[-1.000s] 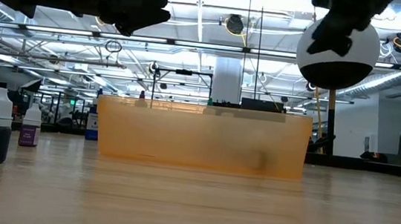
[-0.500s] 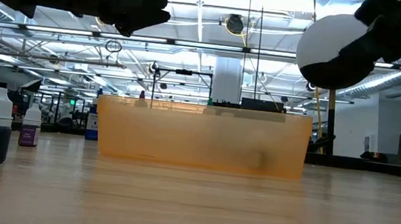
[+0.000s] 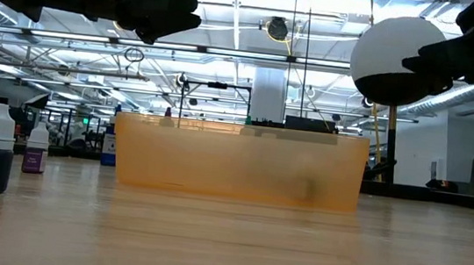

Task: Pick & Place food coloring
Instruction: Put the small orange food coloring bottle into the orange bin

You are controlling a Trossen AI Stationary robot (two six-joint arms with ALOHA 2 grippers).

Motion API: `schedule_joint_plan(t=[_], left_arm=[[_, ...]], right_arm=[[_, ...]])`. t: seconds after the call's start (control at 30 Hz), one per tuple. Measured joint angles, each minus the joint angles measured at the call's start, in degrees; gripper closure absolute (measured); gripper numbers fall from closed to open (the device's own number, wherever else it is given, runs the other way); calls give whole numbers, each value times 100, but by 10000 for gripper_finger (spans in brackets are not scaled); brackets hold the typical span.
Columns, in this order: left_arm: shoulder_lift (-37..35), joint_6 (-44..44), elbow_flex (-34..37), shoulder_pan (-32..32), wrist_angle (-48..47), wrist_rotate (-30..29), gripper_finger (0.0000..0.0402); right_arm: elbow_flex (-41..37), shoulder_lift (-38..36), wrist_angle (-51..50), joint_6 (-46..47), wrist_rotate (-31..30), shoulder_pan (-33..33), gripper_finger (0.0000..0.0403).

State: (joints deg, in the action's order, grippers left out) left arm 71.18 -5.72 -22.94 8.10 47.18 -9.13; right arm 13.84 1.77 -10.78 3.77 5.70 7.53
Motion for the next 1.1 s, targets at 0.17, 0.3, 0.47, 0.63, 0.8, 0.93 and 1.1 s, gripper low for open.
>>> schedule_joint_plan(t=[0.17,0.3,0.47,0.63,0.8,0.93,1.1], left_arm=[[-2,-2,0,2,4,0,172],[0,-1,0,0,0,-41,172],[0,-2,0,-2,-3,-48,172],[-1,-2,0,2,-14,-48,172],[0,-2,0,2,-53,-48,172],[-1,13,0,2,-73,-48,172],[-141,951,-317,-27,-1712,-41,172]], right_arm=[[-338,-148,408,-2,11,0,250],[-618,-121,768,-64,-5,2,252],[-897,-128,1144,-64,-25,2,252],[-1087,-126,1288,-317,-38,2,254],[-1215,-124,1263,-792,-31,2,250],[-1284,-124,1292,-930,-14,2,252],[-1289,-124,1296,-909,17,2,254]])
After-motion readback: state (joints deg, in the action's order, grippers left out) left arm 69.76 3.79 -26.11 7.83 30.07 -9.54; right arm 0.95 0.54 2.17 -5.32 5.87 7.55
